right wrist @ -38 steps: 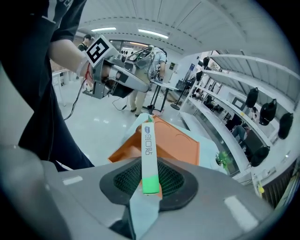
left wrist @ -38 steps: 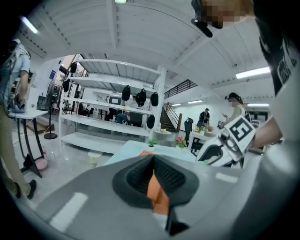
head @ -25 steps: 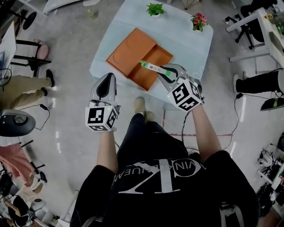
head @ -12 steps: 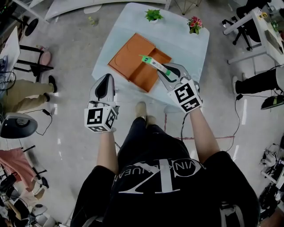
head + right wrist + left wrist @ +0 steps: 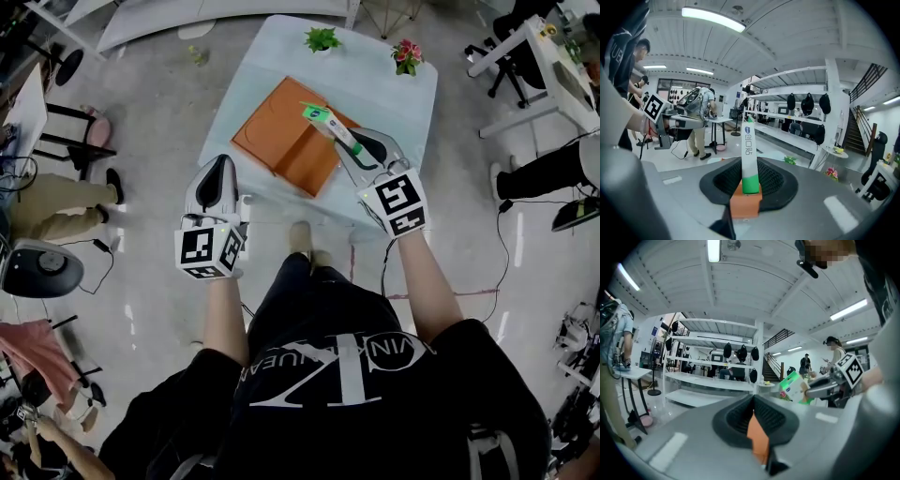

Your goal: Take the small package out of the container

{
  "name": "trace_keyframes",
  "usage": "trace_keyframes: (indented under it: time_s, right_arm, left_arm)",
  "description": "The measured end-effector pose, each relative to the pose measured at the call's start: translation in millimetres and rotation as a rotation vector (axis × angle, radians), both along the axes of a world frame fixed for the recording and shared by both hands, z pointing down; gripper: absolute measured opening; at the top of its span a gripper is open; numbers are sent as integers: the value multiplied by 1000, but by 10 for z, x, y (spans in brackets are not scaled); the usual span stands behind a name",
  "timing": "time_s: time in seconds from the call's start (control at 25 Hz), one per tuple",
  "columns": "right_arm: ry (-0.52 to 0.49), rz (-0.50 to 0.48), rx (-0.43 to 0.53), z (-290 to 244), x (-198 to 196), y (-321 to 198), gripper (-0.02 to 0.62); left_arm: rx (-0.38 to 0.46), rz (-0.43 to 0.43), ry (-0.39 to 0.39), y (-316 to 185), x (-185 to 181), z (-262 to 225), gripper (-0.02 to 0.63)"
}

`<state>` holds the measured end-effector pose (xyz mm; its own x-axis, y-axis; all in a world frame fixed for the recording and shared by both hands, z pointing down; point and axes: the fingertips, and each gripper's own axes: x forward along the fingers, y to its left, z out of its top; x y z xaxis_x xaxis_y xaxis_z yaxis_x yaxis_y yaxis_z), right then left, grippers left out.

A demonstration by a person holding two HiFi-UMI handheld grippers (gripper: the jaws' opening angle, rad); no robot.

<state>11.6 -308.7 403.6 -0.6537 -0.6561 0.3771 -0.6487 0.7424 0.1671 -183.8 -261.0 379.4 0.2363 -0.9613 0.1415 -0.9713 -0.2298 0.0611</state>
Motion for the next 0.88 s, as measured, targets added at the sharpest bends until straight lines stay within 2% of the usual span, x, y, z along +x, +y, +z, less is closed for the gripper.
trace_keyframes:
  time_s: [0.48,0.88]
  right_arm:
    - [-115,59,42,-335,50,12,95]
    - [-174,87,74,-550,69,0,95]
  left_arm:
    - [55,-21,-17,64,-133,-275,0]
    - [94,-32,-30,84,-195,-486,0]
